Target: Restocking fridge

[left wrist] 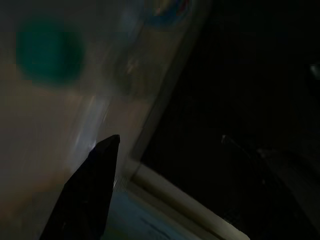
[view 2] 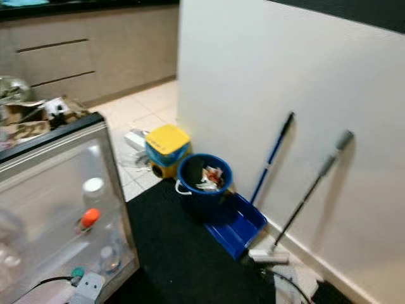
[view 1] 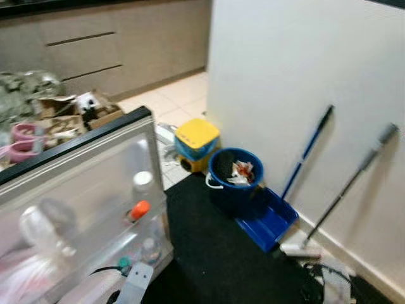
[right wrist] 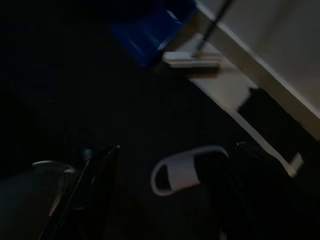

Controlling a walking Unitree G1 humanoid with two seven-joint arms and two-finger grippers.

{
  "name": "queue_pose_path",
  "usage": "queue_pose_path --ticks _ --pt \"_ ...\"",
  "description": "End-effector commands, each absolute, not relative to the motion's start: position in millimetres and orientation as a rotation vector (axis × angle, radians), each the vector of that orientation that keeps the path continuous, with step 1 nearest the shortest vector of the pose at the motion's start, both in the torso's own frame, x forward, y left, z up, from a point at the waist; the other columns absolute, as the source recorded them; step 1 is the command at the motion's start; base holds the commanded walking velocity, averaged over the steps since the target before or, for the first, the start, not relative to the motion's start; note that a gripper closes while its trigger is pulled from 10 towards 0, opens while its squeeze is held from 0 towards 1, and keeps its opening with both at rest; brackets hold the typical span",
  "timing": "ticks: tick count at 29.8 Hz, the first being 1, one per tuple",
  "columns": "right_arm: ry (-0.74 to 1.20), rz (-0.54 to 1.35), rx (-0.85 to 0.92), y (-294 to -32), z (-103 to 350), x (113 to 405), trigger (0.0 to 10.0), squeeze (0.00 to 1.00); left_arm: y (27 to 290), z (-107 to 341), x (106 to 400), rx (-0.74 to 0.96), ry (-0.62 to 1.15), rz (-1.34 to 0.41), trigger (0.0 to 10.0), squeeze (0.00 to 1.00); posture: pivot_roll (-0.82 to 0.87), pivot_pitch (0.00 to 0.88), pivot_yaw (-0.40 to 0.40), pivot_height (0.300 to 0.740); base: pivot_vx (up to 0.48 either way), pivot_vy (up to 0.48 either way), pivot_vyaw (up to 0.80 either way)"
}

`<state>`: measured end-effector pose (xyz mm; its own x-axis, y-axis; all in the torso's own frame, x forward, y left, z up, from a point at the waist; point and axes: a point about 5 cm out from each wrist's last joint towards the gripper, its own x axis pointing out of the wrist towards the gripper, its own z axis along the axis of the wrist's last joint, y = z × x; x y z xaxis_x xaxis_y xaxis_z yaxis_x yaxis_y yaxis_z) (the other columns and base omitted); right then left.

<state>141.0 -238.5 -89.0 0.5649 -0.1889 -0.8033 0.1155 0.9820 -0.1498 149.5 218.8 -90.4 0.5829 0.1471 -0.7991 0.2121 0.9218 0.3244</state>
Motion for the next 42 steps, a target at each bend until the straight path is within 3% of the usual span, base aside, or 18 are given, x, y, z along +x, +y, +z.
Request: queue_pose_path --ticks 1,42 --pt "0.953 -0.192 -0.074 -238.9 -88.7 142.0 10.0 0.0 215.9 -93.3 143.5 0.417 0.973 -0.053 10.0 0.0 -0.04 0.0 -0.054 0.74 0.0 0.0 -0.73" --pt "0.963 -0.188 -0.082 -238.5 -89.9 138.9 10.0 0.0 216.8 -96.6 134.8 0.417 1.005 -0.054 10.0 0.0 -0.04 0.0 -0.056 0.74 0.0 0.0 -0.73"
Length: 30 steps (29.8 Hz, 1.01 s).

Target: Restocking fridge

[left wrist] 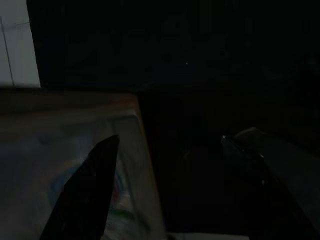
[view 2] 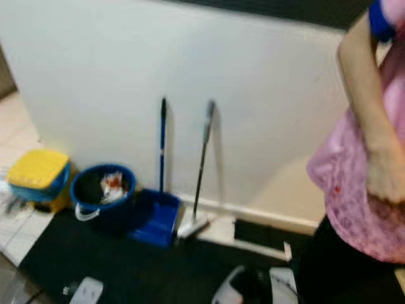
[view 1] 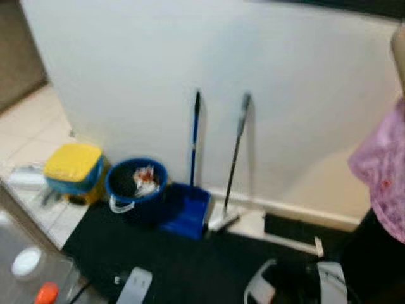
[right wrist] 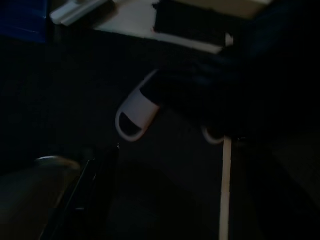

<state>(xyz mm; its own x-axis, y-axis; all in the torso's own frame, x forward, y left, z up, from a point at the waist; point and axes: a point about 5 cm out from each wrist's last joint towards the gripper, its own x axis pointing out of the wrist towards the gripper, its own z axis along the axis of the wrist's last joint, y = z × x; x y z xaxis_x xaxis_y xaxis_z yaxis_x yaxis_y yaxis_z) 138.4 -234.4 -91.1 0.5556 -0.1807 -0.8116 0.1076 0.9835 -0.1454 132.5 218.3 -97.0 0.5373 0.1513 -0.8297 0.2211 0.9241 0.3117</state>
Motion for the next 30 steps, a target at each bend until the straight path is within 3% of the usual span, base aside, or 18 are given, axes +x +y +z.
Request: queue_pose_path --ticks 1,30 --pt "0.964 -0.188 -0.082 -238.5 -90.0 138.7 10.0 0.0 216.9 -96.7 134.4 0.416 1.006 -0.054 10.0 0.0 -0.04 0.0 -0.057 0.74 0.0 0.0 -0.73" --pt "0.969 -0.192 -0.081 -237.0 -91.2 136.4 10.0 0.0 217.2 -97.7 132.1 0.422 1.019 -0.06 10.0 0.0 -0.05 0.0 -0.054 0.74 0.0 0.0 -0.74"
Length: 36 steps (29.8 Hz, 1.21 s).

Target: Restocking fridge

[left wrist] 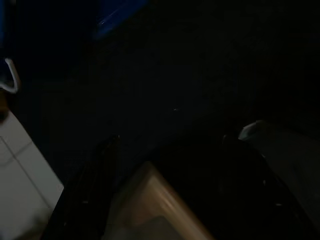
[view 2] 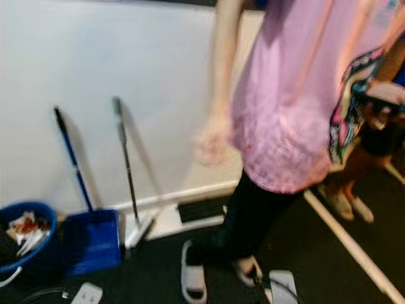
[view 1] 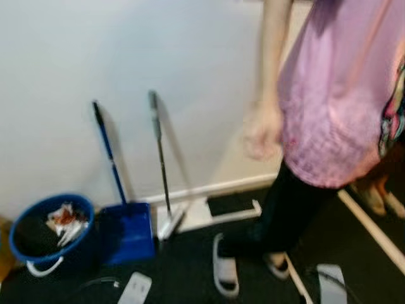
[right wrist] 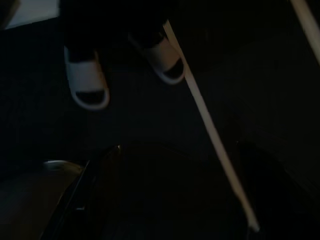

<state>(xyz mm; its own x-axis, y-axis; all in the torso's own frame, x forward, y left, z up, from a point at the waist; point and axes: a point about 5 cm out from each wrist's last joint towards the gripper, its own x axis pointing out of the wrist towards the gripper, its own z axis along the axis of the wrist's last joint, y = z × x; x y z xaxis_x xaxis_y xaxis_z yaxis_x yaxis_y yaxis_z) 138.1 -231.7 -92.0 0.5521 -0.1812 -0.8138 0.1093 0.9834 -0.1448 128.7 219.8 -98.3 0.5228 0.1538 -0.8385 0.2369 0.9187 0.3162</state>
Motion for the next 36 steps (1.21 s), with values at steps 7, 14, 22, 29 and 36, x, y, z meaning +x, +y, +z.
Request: queue_pose_path --ticks 7,14,22,29,36 --pt "0.975 -0.195 -0.08 -237.7 -91.9 133.6 10.0 0.0 217.2 -97.7 132.0 0.422 1.019 -0.061 10.0 0.0 -0.05 0.0 -0.052 0.74 0.0 0.0 -0.74" --pt "0.974 -0.195 -0.079 -237.5 -92.1 133.2 10.0 0.0 216.5 -97.5 133.0 0.423 1.015 -0.063 10.0 0.0 -0.05 0.0 -0.055 0.74 0.0 0.0 -0.75" --pt "0.975 -0.194 -0.082 -238.1 -91.9 133.2 10.0 0.0 215.8 -97.8 132.4 0.42 1.018 -0.063 10.0 0.0 -0.05 0.0 -0.058 0.74 0.0 0.0 -0.74" --pt "0.963 -0.186 -0.085 -238.7 -91.0 134.2 10.0 0.0 214.2 -98.3 131.5 0.397 1.015 -0.065 10.0 0.0 -0.05 0.002 -0.061 0.74 0.0 0.0 -0.49" --pt "0.958 -0.17 -0.096 -237.4 -90.6 135.9 10.0 0.0 218.2 -94.7 138.3 0.398 0.987 -0.059 10.0 0.0 -0.06 0.001 -0.059 0.74 0.0 0.0 0.0"
